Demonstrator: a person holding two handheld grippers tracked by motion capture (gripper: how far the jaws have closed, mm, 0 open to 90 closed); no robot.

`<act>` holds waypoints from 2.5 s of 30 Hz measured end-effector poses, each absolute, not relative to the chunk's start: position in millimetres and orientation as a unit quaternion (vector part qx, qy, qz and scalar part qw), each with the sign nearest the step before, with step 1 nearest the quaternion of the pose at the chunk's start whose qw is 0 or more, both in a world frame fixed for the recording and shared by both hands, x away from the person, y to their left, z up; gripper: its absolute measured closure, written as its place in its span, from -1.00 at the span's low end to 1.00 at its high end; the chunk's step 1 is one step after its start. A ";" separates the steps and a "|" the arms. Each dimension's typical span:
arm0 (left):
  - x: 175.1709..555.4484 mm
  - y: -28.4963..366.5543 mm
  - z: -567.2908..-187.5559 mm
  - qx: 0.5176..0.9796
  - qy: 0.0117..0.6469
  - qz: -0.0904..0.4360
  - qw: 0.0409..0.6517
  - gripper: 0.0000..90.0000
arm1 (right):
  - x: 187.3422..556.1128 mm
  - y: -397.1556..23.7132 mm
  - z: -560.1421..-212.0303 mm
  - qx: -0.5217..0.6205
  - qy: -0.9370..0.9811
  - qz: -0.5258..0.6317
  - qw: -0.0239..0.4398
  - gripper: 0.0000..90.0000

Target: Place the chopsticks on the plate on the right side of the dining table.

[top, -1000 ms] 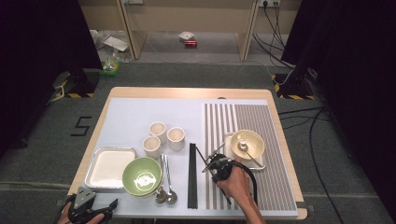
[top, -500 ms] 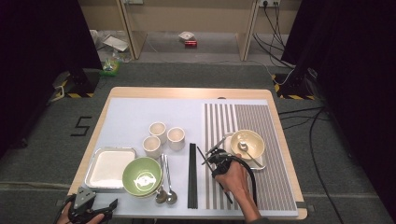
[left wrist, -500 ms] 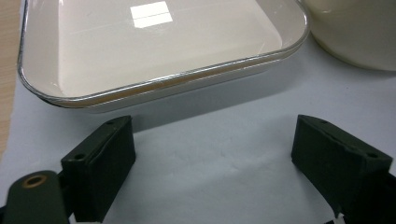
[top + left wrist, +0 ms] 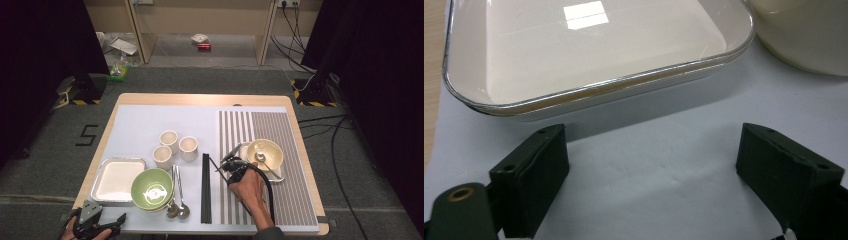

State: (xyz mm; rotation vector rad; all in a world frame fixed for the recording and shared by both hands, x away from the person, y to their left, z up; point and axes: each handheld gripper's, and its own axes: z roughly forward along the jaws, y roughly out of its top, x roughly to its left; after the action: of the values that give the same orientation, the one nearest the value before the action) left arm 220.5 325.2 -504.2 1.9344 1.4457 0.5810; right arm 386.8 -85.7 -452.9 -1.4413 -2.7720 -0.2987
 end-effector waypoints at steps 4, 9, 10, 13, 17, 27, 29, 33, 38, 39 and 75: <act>220.4 325.3 -504.2 0.737 0.551 0.221 0.323 -0.73 | 389.1 -87.8 -452.9 -0.463 -0.881 -0.096 0.009 0.91; 220.6 325.3 -504.0 0.738 0.551 0.221 0.322 -0.73 | 389.9 -89.9 -453.1 -0.470 -0.877 -0.102 0.018 0.91; 220.5 325.4 -504.2 0.737 0.550 0.221 0.324 -0.73 | 389.4 -90.6 -452.8 -0.471 -0.875 -0.107 0.019 0.92; 220.7 325.3 -503.9 0.738 0.551 0.221 0.322 -0.73 | 388.7 -92.6 -451.9 -0.467 -0.877 -0.108 0.018 0.92; 220.5 325.3 -504.2 0.737 0.550 0.221 0.323 -0.73 | 386.2 -94.1 -449.7 -0.464 -0.878 -0.114 0.020 0.92; 220.4 325.3 -504.4 0.736 0.551 0.222 0.325 -0.73 | 378.4 -99.5 -431.2 -0.444 -0.884 -0.144 0.011 0.92; 220.7 325.3 -503.9 0.738 0.551 0.221 0.322 -0.73 | 376.1 -102.5 -427.9 -0.431 -0.889 -0.152 0.008 0.92; 220.5 325.3 -504.1 0.737 0.551 0.221 0.323 -0.73 | 369.5 -108.4 -421.5 -0.424 -0.892 -0.158 0.004 0.92; 220.4 325.2 -504.4 0.736 0.551 0.222 0.325 -0.73 | 360.6 -112.1 -415.0 -0.411 -0.897 -0.162 -0.004 0.92; 220.6 325.3 -504.1 0.737 0.551 0.221 0.323 -0.73 | 358.8 -113.1 -413.9 -0.411 -0.897 -0.159 -0.003 0.92; 220.9 325.1 -503.8 0.737 0.552 0.219 0.322 -0.73 | 299.2 -211.5 -407.9 -0.418 -0.897 -0.144 -0.029 0.92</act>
State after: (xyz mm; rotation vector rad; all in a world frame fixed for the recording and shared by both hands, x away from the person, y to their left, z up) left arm 220.9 325.1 -503.8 1.9357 1.4489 0.5760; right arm 299.2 -211.5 -407.9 -1.3371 -2.8698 -0.4605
